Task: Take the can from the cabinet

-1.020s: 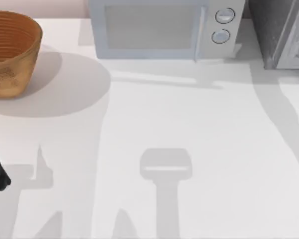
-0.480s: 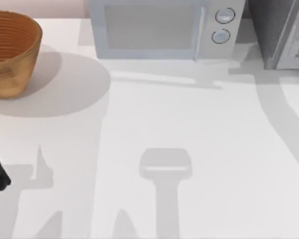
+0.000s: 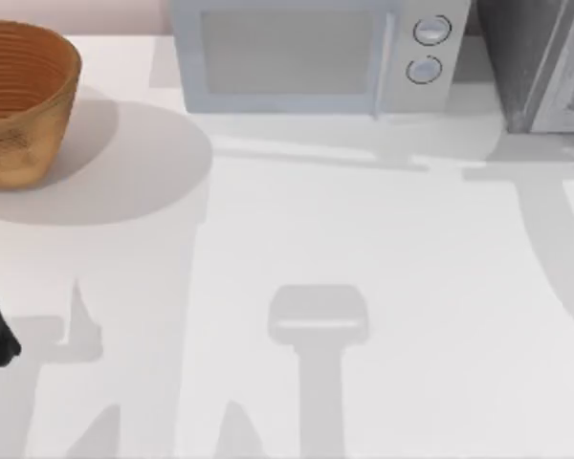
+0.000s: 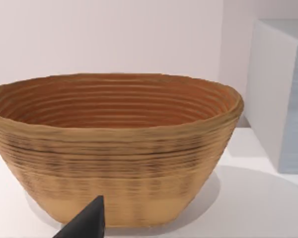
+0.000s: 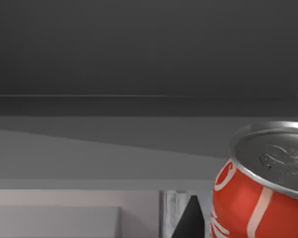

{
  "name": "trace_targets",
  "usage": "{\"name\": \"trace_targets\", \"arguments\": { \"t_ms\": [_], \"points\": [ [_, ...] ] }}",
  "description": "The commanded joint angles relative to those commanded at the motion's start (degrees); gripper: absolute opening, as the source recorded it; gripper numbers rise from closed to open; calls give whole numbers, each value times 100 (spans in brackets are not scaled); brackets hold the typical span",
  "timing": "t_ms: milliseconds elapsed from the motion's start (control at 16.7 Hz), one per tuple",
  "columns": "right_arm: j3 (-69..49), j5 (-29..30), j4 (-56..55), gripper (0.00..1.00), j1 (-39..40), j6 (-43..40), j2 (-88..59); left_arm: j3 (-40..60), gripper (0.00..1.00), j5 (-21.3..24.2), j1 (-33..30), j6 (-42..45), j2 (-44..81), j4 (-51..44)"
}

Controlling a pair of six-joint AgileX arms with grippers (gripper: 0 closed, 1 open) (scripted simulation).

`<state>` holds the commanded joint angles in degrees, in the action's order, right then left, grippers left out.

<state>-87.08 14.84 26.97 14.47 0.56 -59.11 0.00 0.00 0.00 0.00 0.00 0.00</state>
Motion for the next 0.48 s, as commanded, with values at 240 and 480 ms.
{"name": "trace_targets", "arguments": {
  "t_ms": [240,480],
  "points": [
    [2316,-353,-644,0,-358,-20,1436,0,100,0,0,0,0,0],
    [4829,-746,-1359,0,-757,-37,3008,0,100,0,0,0,0,0]
  ]
}}
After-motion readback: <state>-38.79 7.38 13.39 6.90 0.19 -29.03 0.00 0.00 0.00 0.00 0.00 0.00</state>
